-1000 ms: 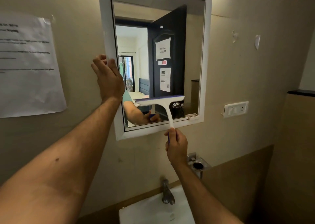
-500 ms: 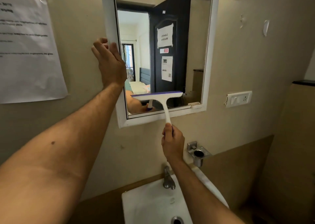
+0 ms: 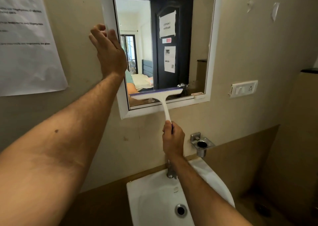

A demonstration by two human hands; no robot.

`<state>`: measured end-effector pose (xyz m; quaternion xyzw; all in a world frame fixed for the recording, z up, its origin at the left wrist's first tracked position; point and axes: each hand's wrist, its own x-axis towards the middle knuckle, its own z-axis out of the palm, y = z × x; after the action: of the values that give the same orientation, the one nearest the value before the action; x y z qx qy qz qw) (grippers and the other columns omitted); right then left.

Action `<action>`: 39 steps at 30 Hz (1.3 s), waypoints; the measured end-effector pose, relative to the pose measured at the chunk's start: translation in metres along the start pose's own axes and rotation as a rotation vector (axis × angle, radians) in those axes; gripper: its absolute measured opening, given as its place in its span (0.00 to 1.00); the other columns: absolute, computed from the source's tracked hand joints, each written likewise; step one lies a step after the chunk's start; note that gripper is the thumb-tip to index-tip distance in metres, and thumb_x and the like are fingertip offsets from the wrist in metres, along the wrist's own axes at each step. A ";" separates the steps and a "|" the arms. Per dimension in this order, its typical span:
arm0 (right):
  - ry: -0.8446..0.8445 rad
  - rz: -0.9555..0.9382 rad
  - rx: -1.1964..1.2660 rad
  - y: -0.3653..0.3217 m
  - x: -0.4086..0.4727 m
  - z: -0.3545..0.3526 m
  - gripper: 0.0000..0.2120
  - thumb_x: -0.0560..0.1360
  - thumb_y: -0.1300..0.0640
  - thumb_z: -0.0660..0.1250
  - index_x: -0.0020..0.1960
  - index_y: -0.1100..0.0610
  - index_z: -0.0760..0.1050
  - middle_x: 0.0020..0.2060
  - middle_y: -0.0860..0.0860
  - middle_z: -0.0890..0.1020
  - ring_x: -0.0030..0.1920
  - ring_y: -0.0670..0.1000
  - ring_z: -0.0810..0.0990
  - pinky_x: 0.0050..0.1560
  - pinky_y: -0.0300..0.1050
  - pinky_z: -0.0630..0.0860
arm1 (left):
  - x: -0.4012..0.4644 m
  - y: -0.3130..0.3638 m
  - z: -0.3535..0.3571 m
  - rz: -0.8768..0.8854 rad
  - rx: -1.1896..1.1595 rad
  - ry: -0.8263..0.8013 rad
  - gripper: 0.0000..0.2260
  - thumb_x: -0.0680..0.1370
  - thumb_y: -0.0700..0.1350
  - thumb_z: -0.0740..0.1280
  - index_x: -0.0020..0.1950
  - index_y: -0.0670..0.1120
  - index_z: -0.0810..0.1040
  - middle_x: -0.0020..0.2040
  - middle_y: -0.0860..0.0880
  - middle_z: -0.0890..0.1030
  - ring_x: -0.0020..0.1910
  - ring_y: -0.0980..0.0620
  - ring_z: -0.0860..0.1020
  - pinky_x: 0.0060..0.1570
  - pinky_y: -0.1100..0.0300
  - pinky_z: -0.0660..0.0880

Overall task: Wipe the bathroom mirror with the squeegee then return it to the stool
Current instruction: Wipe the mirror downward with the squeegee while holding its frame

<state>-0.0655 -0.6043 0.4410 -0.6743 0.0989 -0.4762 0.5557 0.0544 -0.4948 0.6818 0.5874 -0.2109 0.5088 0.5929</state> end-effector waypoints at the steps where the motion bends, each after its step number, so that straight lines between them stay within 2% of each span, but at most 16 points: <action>1: 0.006 -0.005 0.011 -0.007 0.005 0.001 0.23 0.77 0.39 0.55 0.37 0.58 0.73 0.28 0.57 0.74 0.27 0.51 0.70 0.27 0.51 0.70 | -0.001 0.000 0.000 0.001 0.001 0.002 0.15 0.83 0.46 0.55 0.59 0.34 0.67 0.52 0.46 0.68 0.42 0.70 0.68 0.40 0.84 0.61; 4: 0.022 -0.018 0.013 -0.025 0.019 0.007 0.22 0.78 0.41 0.56 0.39 0.58 0.73 0.29 0.57 0.75 0.29 0.56 0.72 0.28 0.49 0.70 | -0.002 0.000 0.001 0.000 0.002 -0.004 0.14 0.83 0.46 0.55 0.58 0.34 0.67 0.51 0.46 0.68 0.42 0.69 0.67 0.40 0.84 0.61; 6: -0.001 -0.022 -0.012 -0.027 0.018 0.008 0.19 0.81 0.46 0.58 0.39 0.58 0.74 0.30 0.55 0.75 0.29 0.50 0.71 0.29 0.45 0.69 | -0.003 0.000 0.002 -0.008 0.002 -0.009 0.14 0.83 0.46 0.55 0.59 0.34 0.67 0.51 0.46 0.68 0.42 0.68 0.68 0.40 0.84 0.60; 8: -0.025 -0.004 -0.027 -0.019 0.009 0.007 0.17 0.82 0.50 0.58 0.37 0.55 0.72 0.29 0.51 0.73 0.28 0.44 0.69 0.27 0.35 0.66 | -0.004 -0.001 0.002 -0.009 0.002 -0.010 0.15 0.83 0.46 0.55 0.59 0.35 0.67 0.51 0.46 0.68 0.42 0.68 0.67 0.40 0.84 0.60; 12: -0.039 0.028 -0.054 0.004 -0.011 -0.001 0.17 0.82 0.52 0.59 0.35 0.52 0.70 0.27 0.49 0.71 0.26 0.43 0.69 0.26 0.33 0.66 | -0.004 -0.002 0.001 -0.007 0.000 -0.008 0.14 0.83 0.46 0.55 0.59 0.34 0.67 0.51 0.45 0.69 0.42 0.68 0.68 0.40 0.84 0.61; 17: -0.030 -0.007 -0.063 -0.004 -0.001 -0.002 0.16 0.83 0.52 0.59 0.37 0.55 0.72 0.27 0.50 0.72 0.27 0.44 0.69 0.26 0.35 0.65 | -0.002 -0.002 0.000 -0.006 -0.007 0.000 0.15 0.83 0.47 0.54 0.59 0.35 0.67 0.51 0.45 0.69 0.42 0.66 0.68 0.40 0.82 0.62; 21: -0.018 -0.029 -0.023 -0.023 0.021 0.006 0.17 0.82 0.49 0.58 0.40 0.57 0.73 0.30 0.53 0.74 0.29 0.47 0.70 0.29 0.42 0.69 | -0.005 -0.004 0.001 -0.006 -0.005 -0.017 0.14 0.83 0.46 0.55 0.59 0.35 0.67 0.52 0.42 0.70 0.42 0.65 0.68 0.40 0.83 0.62; 25: -0.031 -0.022 -0.033 -0.020 0.017 0.008 0.17 0.82 0.49 0.58 0.38 0.54 0.72 0.29 0.50 0.73 0.28 0.44 0.69 0.27 0.37 0.67 | -0.006 -0.004 0.000 0.002 0.009 -0.023 0.14 0.83 0.45 0.55 0.59 0.34 0.67 0.53 0.40 0.71 0.42 0.67 0.67 0.40 0.84 0.61; 29: -0.035 0.003 -0.040 -0.002 0.003 0.000 0.16 0.82 0.50 0.59 0.36 0.52 0.72 0.27 0.49 0.72 0.27 0.44 0.69 0.27 0.41 0.68 | -0.005 -0.002 -0.001 -0.006 0.005 -0.014 0.15 0.83 0.47 0.54 0.59 0.36 0.68 0.53 0.41 0.71 0.41 0.60 0.68 0.40 0.80 0.62; 33: -0.003 -0.040 0.022 -0.022 0.022 0.003 0.22 0.78 0.39 0.56 0.37 0.56 0.73 0.28 0.53 0.73 0.28 0.49 0.70 0.29 0.48 0.69 | -0.005 0.000 0.000 0.003 0.007 -0.016 0.14 0.83 0.47 0.55 0.59 0.36 0.68 0.53 0.40 0.71 0.42 0.57 0.69 0.39 0.80 0.63; 39: 0.011 -0.060 0.029 -0.052 0.058 0.014 0.27 0.75 0.34 0.53 0.38 0.56 0.73 0.29 0.53 0.74 0.31 0.53 0.73 0.31 0.52 0.73 | -0.008 -0.003 -0.002 0.001 0.000 -0.032 0.15 0.83 0.47 0.55 0.59 0.34 0.67 0.57 0.38 0.71 0.48 0.57 0.71 0.42 0.85 0.63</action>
<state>-0.0451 -0.6149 0.5166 -0.6661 0.0748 -0.4977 0.5504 0.0528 -0.4955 0.6729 0.5954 -0.2206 0.4998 0.5890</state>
